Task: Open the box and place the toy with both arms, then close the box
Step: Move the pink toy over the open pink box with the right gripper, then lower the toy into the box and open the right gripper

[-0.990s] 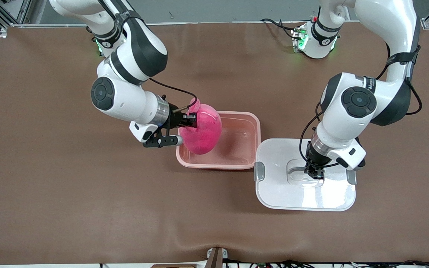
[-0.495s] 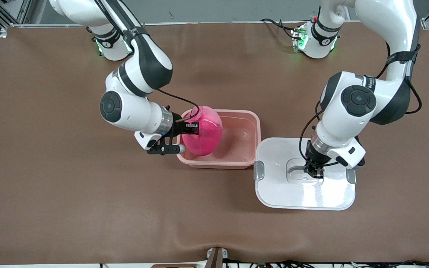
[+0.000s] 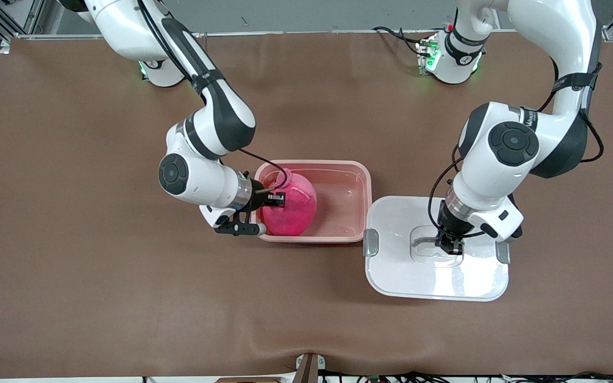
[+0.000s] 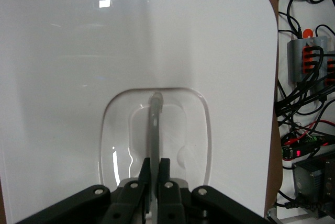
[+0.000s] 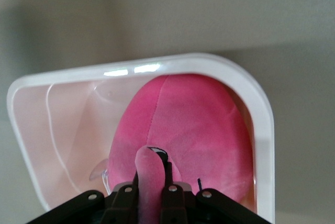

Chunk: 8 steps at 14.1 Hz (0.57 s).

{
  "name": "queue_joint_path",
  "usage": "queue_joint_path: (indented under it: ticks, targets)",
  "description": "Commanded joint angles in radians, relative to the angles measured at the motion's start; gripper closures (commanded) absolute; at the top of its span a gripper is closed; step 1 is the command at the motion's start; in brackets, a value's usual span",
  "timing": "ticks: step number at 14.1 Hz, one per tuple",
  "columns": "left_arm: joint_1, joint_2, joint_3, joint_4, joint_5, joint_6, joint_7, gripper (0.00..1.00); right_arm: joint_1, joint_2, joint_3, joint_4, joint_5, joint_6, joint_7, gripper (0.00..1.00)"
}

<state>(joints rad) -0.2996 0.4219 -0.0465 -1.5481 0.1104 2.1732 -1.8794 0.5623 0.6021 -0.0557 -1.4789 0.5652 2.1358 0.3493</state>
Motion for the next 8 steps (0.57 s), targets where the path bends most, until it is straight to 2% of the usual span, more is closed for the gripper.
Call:
queue_joint_path:
  ticks: [1, 4, 8]
  targets:
    - [0.016, -0.045, -0.01, -0.047, 0.006, 0.014, 0.026, 1.0, 0.007, 0.048, -0.006, 0.052, 0.01, 0.001, 0.007, 1.0]
    - [0.016, -0.048, -0.01, -0.049, 0.006, 0.016, 0.026, 1.0, 0.011, 0.074, -0.006, 0.051, -0.001, 0.03, 0.004, 1.0]
    - [0.016, -0.052, -0.012, -0.052, 0.006, 0.016, 0.026, 1.0, 0.086, 0.103, -0.007, 0.054, -0.051, 0.107, 0.013, 1.0]
